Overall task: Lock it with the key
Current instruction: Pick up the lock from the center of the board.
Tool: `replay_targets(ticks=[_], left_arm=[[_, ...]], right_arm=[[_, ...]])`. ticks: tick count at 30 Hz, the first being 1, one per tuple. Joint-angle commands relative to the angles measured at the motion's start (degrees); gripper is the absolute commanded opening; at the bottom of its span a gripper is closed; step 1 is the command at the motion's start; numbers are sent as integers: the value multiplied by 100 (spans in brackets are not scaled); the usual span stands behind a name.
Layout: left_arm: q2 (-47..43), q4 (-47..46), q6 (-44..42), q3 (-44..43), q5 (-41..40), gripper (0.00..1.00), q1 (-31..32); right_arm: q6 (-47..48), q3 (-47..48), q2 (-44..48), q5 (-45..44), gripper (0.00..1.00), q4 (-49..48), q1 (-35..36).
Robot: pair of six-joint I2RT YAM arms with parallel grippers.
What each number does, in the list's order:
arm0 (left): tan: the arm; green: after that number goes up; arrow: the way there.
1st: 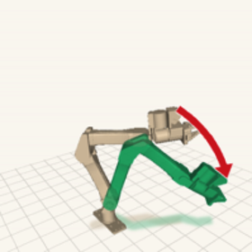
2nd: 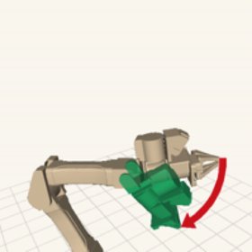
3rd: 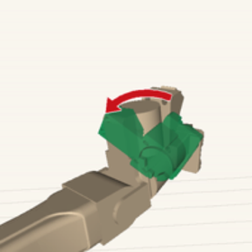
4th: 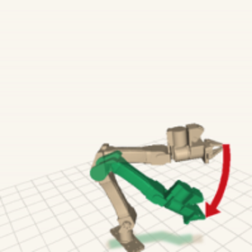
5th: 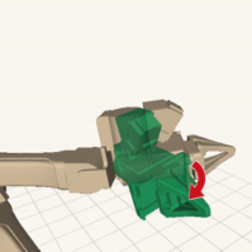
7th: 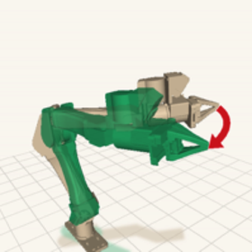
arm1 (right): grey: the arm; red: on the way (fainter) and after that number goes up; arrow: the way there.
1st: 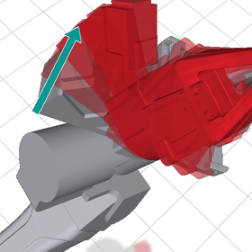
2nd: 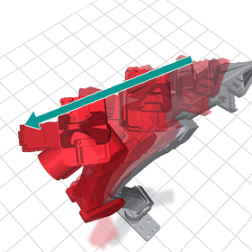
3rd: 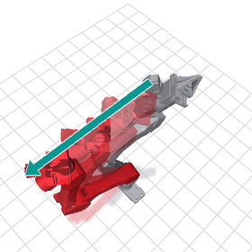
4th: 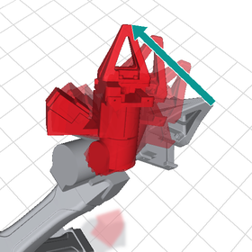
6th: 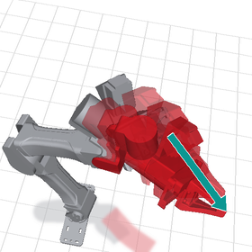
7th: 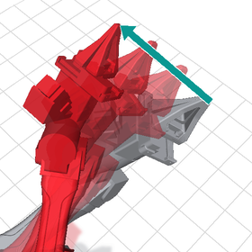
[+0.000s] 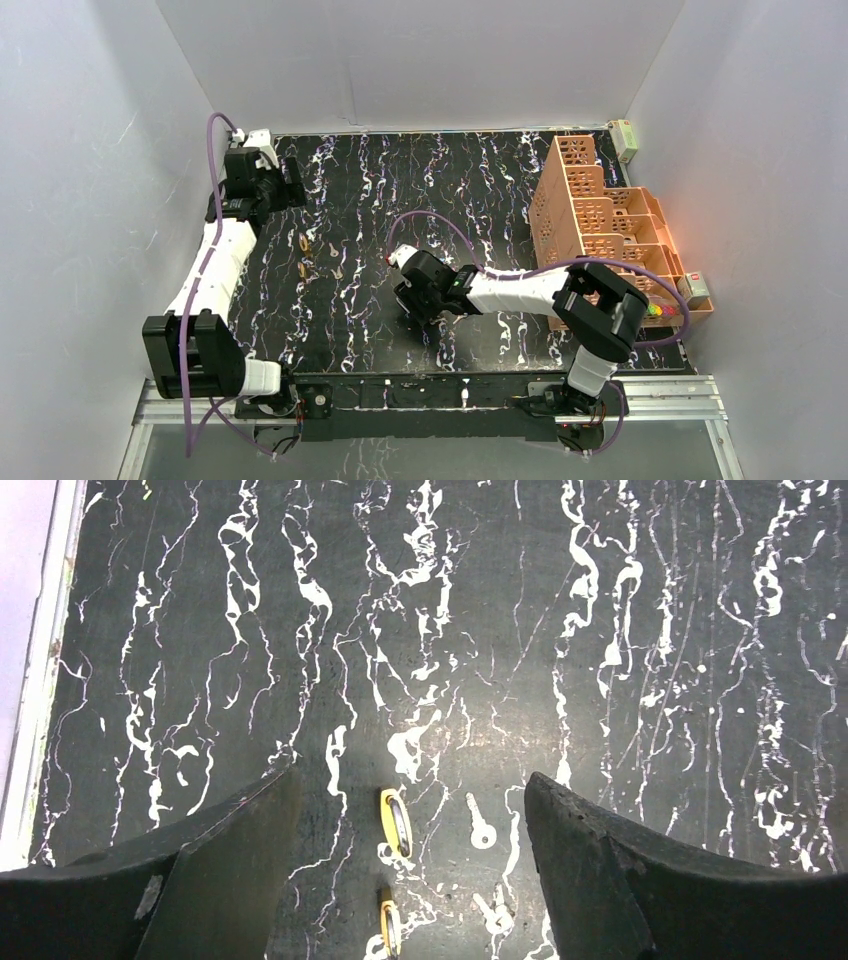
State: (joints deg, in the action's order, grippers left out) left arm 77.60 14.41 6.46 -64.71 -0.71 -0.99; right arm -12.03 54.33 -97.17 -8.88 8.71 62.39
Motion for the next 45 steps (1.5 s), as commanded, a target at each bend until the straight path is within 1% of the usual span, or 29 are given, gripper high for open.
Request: replay_targets(ticks=[1, 4, 5, 6, 7, 8, 9, 10, 12, 16, 19, 21, 22, 23, 24, 25, 27, 31, 33, 38, 41, 42, 45], left_arm=[[-277, 217, -162, -331, 435, 83, 18], [-146, 350, -208, -465, 979, 83, 20], [-141, 350, -214, -519, 1252, 95, 20], [-140, 336, -217, -551, 1573, 98, 20], [-147, 308, -221, -586, 1852, 98, 20], [-161, 270, -221, -605, 2100, 98, 20], [-172, 242, -218, -631, 2463, 98, 20], [-175, 230, -241, -659, 2762, 98, 20], [-147, 257, -311, -762, 3636, 98, 20], [-72, 133, -209, -933, 5543, 98, 20], [57, -119, 42, -1028, 7011, 98, 16], [246, -246, 279, -1092, 8366, 98, 116], [352, -261, 343, -1125, 9160, 98, 299], [407, -263, 303, -1139, 9678, 98, 452], [357, -264, 226, -1114, 9721, 98, 576], [289, -334, 204, -1060, 9557, 98, 657], [250, -750, 537, -964, 9416, 98, 762], [299, -863, 648, -1165, 9003, 98, 1064], [297, -907, 654, -1246, 8847, 95, 1180], [365, -932, 751, -1430, 8868, 82, 1332], [336, -945, 792, -1467, 8896, 68, 1376], [327, -943, 807, -1474, 8937, 67, 1389], [254, -988, 846, -1382, 8963, 69, 1400]], right_arm=[[-148, 112, -105, 105, 50, -124, 33], [-194, 9, -20, 81, 42, -156, 28], [-196, -12, 27, 71, 40, -152, 28], [-187, -30, 80, 65, 37, -136, 28], [-175, -35, 145, 82, 34, -121, 17], [-162, -36, 214, 249, 27, -127, -33], [-166, -48, 293, 546, 20, -166, -117], [-179, -76, 403, 918, 18, -296, -208], [-236, -133, 679, 1780, 15, -571, -428], [-353, 11, 1300, 3393, 15, -817, -1077], [-673, 176, 1805, 4515, 14, -1196, -1850], [-809, 404, 1951, 5135, 14, -1237, -2214], [-839, 567, 1971, 5417, 14, -1202, -2342], [-849, 721, 1966, 5636, 15, -1152, -2417], [-853, 949, 1946, 5833, 16, -1104, -2463], [-851, 1120, 1925, 5943, 16, -1044, -2482], [-872, 1412, 1848, 6155, 16, -974, -2502], [-1122, 1829, 1639, 6486, 16, -1099, -2519], [-1234, 1991, 1517, 6571, 16, -1174, -2519], [-1341, 2321, 1363, 6611, 16, -1171, -2515], [-1322, 2467, 1305, 6606, 16, -1081, -2513], [-1322, 2496, 1283, 6610, 16, -1070, -2517], [-1311, 2581, 1249, 6585, 16, -1011, -2520]])
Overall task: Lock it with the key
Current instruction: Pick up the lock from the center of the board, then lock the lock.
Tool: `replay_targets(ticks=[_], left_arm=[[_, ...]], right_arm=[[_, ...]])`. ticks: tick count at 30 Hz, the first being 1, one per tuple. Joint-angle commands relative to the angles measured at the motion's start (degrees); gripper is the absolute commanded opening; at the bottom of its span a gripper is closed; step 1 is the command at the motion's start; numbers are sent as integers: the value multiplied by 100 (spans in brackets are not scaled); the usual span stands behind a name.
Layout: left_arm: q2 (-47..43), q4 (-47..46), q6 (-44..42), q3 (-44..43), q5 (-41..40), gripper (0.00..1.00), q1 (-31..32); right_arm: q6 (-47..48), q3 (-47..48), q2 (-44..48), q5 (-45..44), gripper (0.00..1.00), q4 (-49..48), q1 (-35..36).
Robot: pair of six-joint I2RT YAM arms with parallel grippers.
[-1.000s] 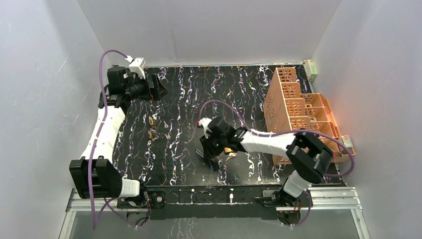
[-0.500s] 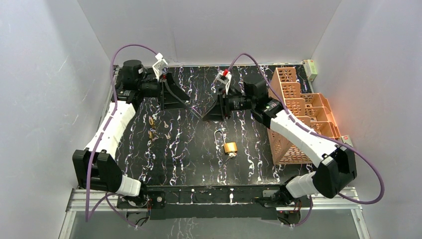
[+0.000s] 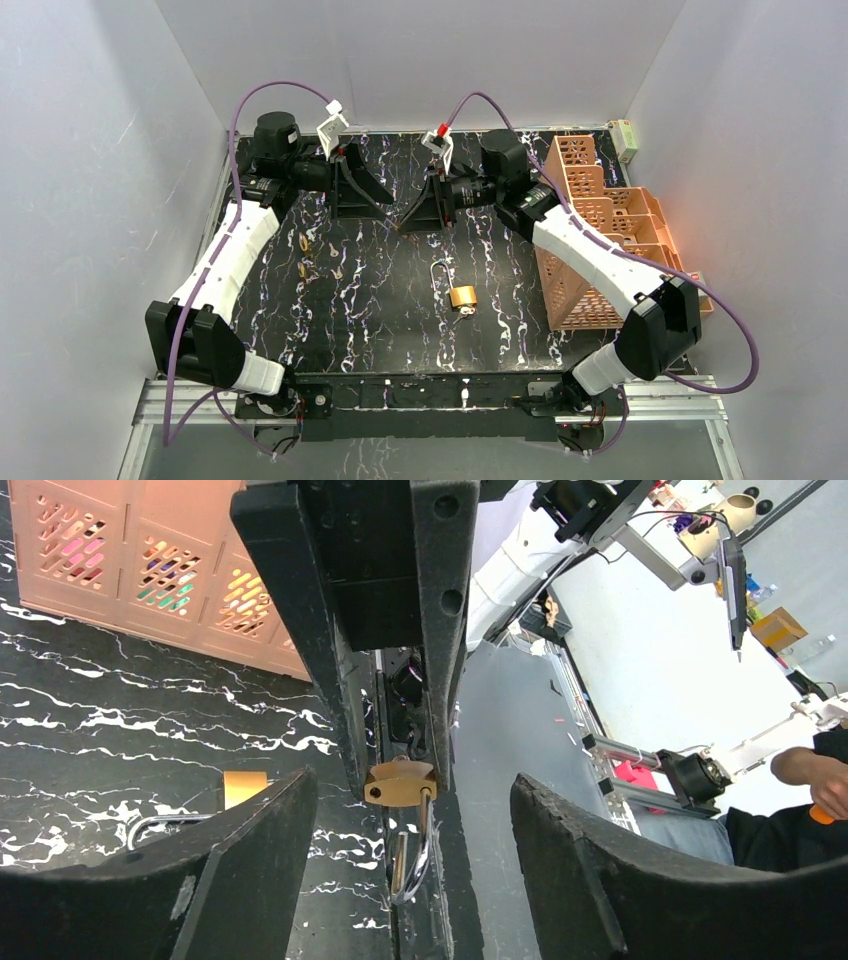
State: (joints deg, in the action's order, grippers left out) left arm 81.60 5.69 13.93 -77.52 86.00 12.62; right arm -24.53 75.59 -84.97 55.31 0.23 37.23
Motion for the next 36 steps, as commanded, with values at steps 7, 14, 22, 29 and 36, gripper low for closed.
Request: replay_targets(ticks=[7, 14, 22, 29, 36], left_arm=[[-275, -523, 435, 227, 378, 72, 37], [-250, -2586, 2000, 598, 556, 4, 33], [-268, -3248, 2430, 509, 258, 0, 11], [-514, -3728, 2338, 264, -1750, 0, 3], [-579, -6113, 3791, 634, -2832, 0, 3]], right_arm=[[-51, 524, 74, 155, 16, -123, -25], [-53, 544, 113, 199, 16, -62, -106], [244, 840, 143, 51, 63, 496, -248], [836, 103, 1356, -1798, 99, -610, -328], [384, -2175, 2084, -2431, 96, -4975, -321]])
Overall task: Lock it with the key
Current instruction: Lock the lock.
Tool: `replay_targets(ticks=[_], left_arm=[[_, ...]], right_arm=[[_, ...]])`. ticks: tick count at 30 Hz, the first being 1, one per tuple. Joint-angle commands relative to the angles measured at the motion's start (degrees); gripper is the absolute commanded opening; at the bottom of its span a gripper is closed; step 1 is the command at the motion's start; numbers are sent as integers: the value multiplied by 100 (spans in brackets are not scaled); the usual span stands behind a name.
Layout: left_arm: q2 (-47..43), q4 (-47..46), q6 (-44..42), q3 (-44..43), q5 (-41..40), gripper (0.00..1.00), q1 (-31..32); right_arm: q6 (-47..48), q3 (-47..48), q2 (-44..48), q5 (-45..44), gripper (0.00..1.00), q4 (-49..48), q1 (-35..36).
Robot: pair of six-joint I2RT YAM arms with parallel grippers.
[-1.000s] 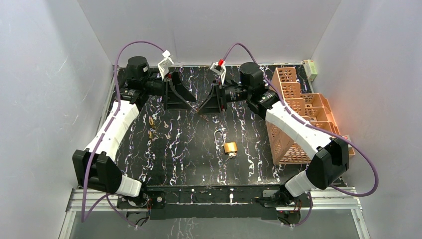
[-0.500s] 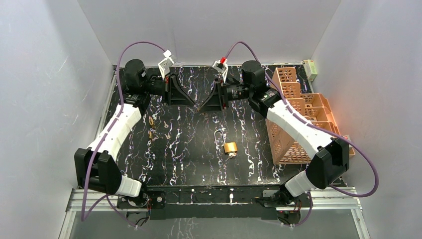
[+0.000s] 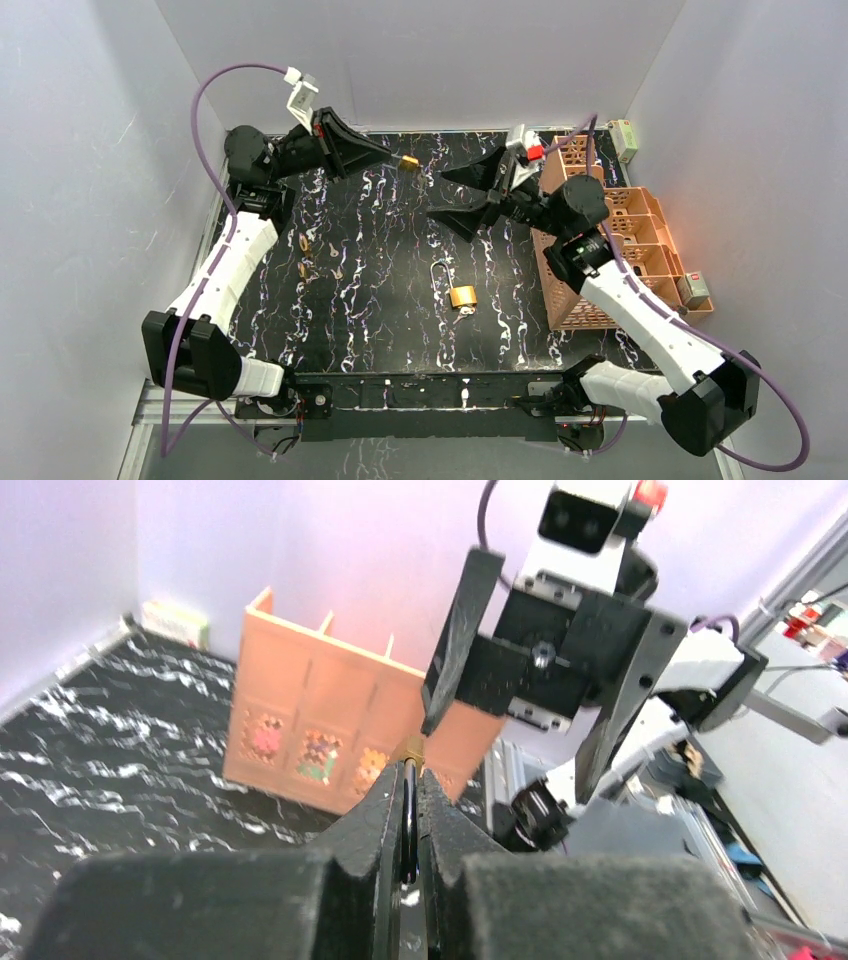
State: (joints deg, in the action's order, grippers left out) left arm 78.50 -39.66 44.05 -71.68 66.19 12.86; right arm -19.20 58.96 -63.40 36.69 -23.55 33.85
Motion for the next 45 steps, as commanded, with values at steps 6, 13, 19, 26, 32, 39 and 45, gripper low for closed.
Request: replay_targets(ticks=[6, 13, 19, 26, 32, 39, 45], left_arm=[[-342, -1683, 832, -78, -847, 0, -21], [-521, -1735, 877, -90, -815, 0, -21], [-581, -1738, 838, -89, -793, 0, -21], [-581, -1734, 808, -79, -766, 0, -21], [-622, -1745, 773, -79, -743, 0, -21], [-802, -1515, 720, -250, 171, 92, -104], [-737, -692, 574, -699, 1007, 82, -197]], right_arm=[[-331, -347, -689, -656, 86, -3738, 67], [-374, 224, -1253, -688, 80, -4100, 267], [-463, 698, -1558, -529, 72, -3987, 398], [-635, 1111, -1738, -369, 43, -3763, 507], [-871, 1346, -1783, -181, 0, -3451, 520], [-2208, 2039, -1685, 1120, 0, -2454, -383], [-2599, 2740, -1822, 2426, 0, -1605, -704]])
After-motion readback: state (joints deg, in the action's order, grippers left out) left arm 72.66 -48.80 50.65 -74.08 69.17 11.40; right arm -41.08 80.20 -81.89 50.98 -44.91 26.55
